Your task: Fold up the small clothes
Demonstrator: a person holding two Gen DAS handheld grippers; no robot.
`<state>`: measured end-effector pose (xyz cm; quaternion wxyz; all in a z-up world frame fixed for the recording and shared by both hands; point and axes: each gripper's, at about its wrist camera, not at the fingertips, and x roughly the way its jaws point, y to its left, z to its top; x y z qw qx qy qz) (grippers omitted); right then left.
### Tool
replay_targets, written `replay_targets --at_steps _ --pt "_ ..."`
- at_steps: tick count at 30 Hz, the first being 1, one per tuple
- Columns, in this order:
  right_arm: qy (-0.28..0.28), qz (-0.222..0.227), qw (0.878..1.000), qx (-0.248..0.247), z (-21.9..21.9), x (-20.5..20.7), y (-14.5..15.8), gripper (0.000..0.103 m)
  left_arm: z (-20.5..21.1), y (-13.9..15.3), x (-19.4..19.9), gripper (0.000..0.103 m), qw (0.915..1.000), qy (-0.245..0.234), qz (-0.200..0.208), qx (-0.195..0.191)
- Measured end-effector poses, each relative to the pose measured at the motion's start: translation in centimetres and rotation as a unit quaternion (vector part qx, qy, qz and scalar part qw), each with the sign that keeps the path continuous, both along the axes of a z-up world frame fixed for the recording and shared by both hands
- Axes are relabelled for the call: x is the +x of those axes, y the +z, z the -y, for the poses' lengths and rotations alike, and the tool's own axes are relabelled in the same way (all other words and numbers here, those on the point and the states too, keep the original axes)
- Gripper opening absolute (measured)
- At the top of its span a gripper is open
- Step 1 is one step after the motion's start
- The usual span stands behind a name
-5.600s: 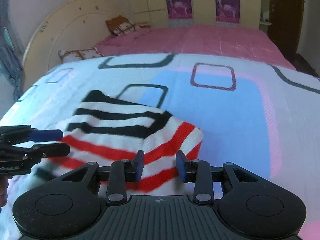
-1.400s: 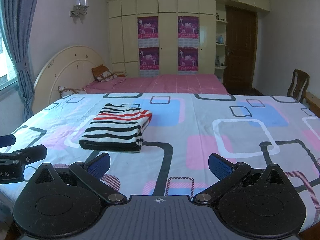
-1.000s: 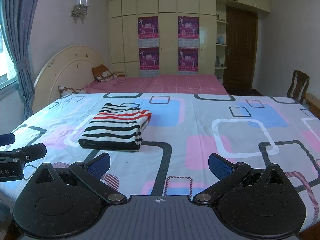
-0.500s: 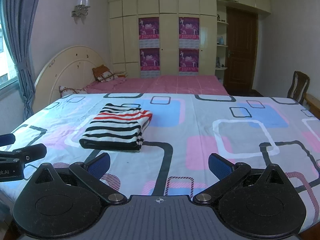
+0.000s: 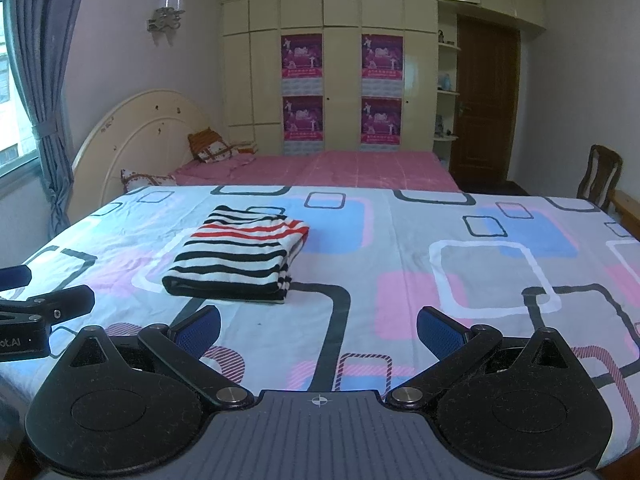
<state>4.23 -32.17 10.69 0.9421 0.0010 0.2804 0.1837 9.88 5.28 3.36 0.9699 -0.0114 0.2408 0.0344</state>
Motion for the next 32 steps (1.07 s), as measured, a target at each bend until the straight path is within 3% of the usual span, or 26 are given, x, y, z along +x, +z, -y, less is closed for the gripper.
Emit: replay_targets --at_steps 32 --pt "0.008 0.005 1.0 0.0 0.26 0.11 0.13 0.103 -0.06 0.25 0.26 0.103 1.0 0.003 0.007 0.002"
